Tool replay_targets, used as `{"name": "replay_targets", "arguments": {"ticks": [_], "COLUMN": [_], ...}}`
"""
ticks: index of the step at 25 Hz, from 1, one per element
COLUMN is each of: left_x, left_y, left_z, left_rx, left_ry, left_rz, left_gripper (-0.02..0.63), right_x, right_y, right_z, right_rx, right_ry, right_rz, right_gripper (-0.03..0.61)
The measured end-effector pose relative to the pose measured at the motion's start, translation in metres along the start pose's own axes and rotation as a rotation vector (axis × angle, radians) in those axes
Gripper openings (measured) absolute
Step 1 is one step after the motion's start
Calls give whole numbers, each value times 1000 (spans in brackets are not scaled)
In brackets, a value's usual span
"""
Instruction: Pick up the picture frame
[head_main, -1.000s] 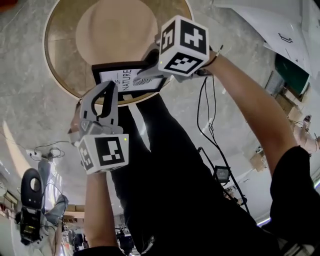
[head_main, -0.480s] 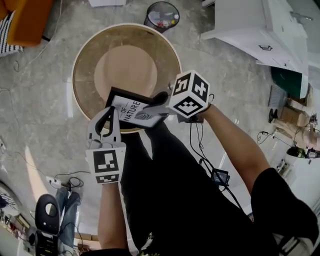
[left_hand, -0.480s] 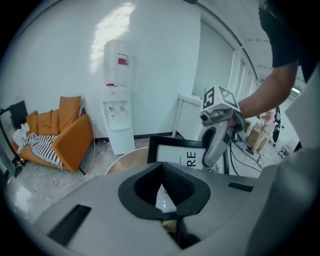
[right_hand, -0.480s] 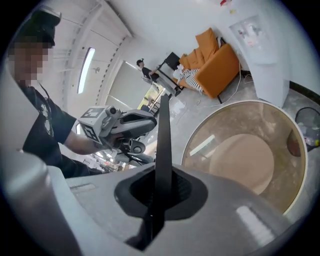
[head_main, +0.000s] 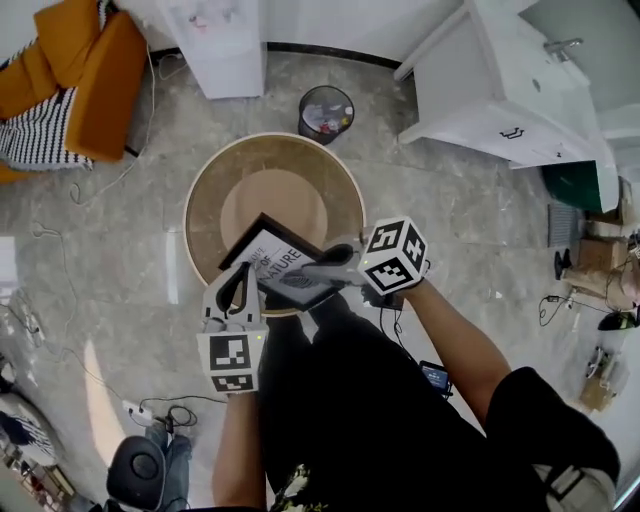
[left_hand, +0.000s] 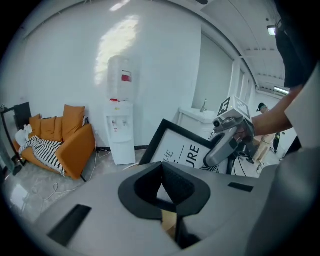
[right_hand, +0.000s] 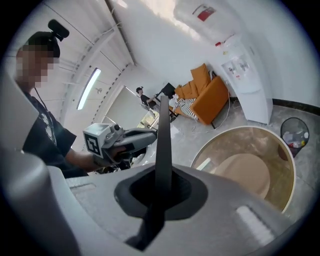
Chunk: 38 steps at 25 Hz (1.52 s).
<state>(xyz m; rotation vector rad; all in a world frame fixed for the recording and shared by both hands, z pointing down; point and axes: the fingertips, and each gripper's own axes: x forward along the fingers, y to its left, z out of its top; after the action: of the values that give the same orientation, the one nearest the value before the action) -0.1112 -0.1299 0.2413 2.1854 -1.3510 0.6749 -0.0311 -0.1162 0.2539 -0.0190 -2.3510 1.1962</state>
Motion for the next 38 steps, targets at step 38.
{"name": "replay_targets", "arguments": {"ticks": [38], "left_x": [-145], "left_y": [47], "left_z": [271], "left_rx": [81], "left_ry": [-634], "left_rz": [148], "left_gripper": [14], "right_x": [-119], "right_y": [159], "right_z": [255], "right_rx": [-324], "right_ry": [-690], "right_rz": [-116], "right_gripper": [6]}}
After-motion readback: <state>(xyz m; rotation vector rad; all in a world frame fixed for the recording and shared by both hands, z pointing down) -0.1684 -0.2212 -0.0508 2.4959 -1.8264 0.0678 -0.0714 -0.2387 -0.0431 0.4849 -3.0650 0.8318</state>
